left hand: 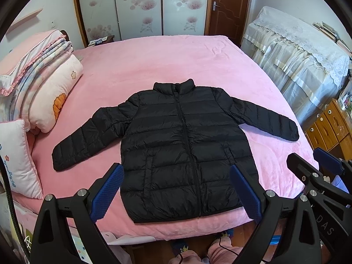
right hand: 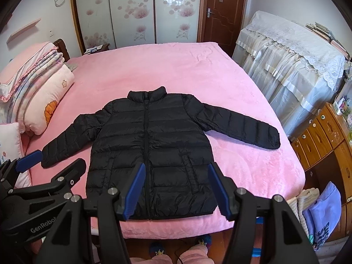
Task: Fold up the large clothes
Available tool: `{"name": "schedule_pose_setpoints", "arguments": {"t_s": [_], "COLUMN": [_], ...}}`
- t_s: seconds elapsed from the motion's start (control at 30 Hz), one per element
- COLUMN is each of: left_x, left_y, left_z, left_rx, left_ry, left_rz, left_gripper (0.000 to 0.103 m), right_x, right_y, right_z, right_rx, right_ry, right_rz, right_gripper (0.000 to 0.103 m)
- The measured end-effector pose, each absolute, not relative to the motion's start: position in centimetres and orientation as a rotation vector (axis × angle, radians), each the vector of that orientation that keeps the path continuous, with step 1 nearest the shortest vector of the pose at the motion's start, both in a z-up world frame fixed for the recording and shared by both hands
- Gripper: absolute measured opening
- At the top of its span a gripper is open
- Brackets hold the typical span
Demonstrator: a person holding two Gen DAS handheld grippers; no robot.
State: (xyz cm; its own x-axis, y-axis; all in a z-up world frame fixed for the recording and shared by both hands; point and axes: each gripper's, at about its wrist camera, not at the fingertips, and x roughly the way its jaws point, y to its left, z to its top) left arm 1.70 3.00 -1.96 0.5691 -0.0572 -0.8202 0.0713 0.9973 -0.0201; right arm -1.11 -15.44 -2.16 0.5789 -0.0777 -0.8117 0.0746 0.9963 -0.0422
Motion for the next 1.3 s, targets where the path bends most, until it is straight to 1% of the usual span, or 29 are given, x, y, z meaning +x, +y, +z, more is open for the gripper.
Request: {"name": "schedule_pose_setpoints", "arguments": {"t_s": [0.7,1.3], "left_x": [1.7,2.6], "left_y": [3.8,2.1], "left_z": [-1.0,-0.5], "left_rx": [0.034,0.075], "left_ry": [0.94,0.921], "left_rz": [-0.091,-0.116], "left_gripper": [0.096,0.096], "right_x": [-1.5,-1.5], "right_y": [-14.8,-16.7], "right_z": [-0.6,-0.7], "right_rx": [-0.008,0.043], "right_ry": [0.907,0.896], "right_rz": [-0.132,-0.166], "right_gripper": [0.06,0.06]}}
